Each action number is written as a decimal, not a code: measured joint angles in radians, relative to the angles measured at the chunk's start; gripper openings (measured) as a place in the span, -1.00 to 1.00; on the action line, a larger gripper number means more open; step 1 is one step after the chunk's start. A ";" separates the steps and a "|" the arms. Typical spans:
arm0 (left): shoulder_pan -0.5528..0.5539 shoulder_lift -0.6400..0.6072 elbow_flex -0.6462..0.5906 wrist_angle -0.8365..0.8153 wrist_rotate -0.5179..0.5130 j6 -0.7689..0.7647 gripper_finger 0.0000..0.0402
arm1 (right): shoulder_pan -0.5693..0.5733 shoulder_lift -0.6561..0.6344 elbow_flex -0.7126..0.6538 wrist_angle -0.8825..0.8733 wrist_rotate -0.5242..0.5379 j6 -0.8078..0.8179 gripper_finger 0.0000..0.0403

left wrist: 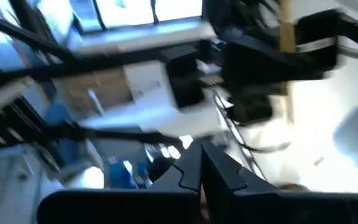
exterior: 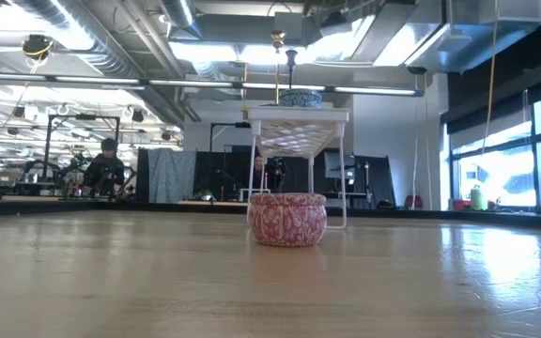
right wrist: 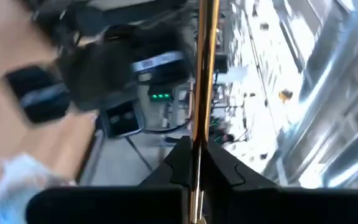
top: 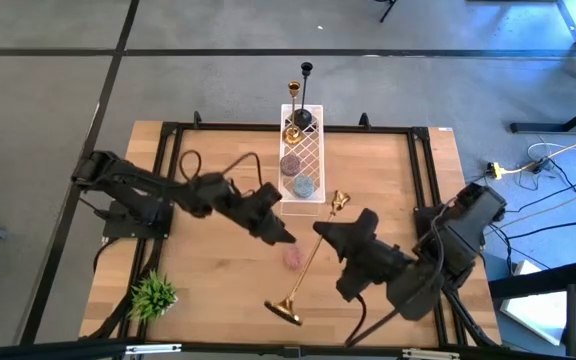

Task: Pick & Place candle stick holders
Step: Put the gold candle holder on the shelf

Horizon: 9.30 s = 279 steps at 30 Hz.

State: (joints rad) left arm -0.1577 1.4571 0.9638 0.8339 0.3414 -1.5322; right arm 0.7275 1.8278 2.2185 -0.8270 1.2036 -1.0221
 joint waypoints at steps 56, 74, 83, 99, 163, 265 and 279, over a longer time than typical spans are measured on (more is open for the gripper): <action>0.058 0.145 0.209 0.003 0.208 -0.035 -0.21 | -0.164 -0.030 -0.029 -0.528 -0.186 0.388 -0.92; 0.051 0.142 0.211 -0.089 0.163 0.134 -0.95 | -0.153 -0.028 -0.031 -0.362 -0.008 0.481 -0.41; 0.054 0.139 0.211 -0.027 -0.006 0.288 -0.95 | -0.146 -0.029 -0.030 -0.172 0.199 0.552 0.26; 0.044 0.145 0.206 0.060 -0.218 0.485 -0.95 | -0.143 -0.058 -0.026 -0.053 0.195 1.244 0.37; -0.157 0.031 0.208 -0.410 -0.635 0.909 -0.95 | -0.201 -0.573 -0.926 0.744 -0.613 1.508 -0.13; -0.031 -0.187 0.208 -0.867 -1.314 1.339 -0.63 | -0.727 -0.526 -0.927 0.563 -0.762 1.326 -0.90; 0.187 -0.218 0.186 -0.983 -0.993 1.296 -0.63 | -0.967 -0.457 -0.926 0.637 -1.077 1.199 -0.90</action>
State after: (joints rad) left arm 0.0297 1.2386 1.1499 -0.1491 -0.6515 -0.2359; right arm -0.2396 1.3710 1.2922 -0.1904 0.1261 0.1773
